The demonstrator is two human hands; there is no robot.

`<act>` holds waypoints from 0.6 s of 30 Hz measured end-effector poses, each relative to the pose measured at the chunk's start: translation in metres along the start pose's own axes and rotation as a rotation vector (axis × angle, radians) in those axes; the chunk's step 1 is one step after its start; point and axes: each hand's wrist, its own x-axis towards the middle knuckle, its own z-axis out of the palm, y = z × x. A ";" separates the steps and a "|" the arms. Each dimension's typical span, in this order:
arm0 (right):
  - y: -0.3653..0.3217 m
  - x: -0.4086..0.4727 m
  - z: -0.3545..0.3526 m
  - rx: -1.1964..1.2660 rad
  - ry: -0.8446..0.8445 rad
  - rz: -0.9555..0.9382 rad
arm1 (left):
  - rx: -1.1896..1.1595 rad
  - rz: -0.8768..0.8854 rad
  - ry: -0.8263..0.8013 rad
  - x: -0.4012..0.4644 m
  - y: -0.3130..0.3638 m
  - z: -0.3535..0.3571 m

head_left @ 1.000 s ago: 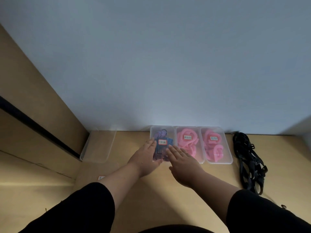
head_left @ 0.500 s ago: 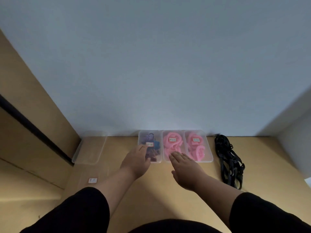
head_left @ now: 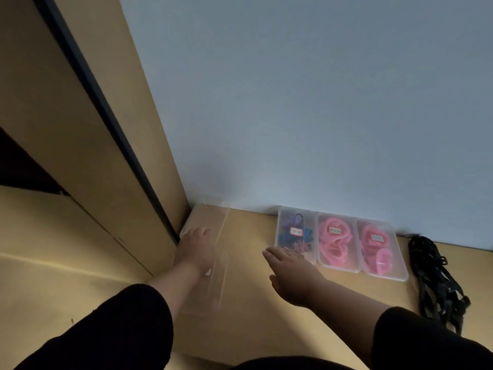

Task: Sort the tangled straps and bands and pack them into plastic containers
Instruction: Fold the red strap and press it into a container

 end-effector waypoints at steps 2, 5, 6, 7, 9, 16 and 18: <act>-0.008 0.011 0.000 0.009 -0.005 -0.017 | 0.028 0.011 -0.004 0.005 -0.012 0.006; -0.015 0.023 0.004 0.014 -0.028 -0.028 | 0.077 0.052 -0.035 0.012 -0.021 0.013; -0.017 0.025 0.005 0.013 -0.042 -0.027 | 0.093 0.065 -0.040 0.014 -0.022 0.014; -0.018 0.027 0.007 0.014 -0.050 -0.027 | 0.104 0.082 -0.045 0.015 -0.023 0.015; -0.021 0.030 0.009 0.015 -0.061 -0.028 | 0.118 0.117 -0.056 0.018 -0.025 0.016; -0.021 0.039 0.012 0.017 -0.056 -0.033 | 0.121 0.268 -0.061 0.024 -0.030 0.017; -0.021 0.042 0.011 0.001 -0.029 -0.038 | 0.105 0.365 0.017 0.024 -0.030 0.015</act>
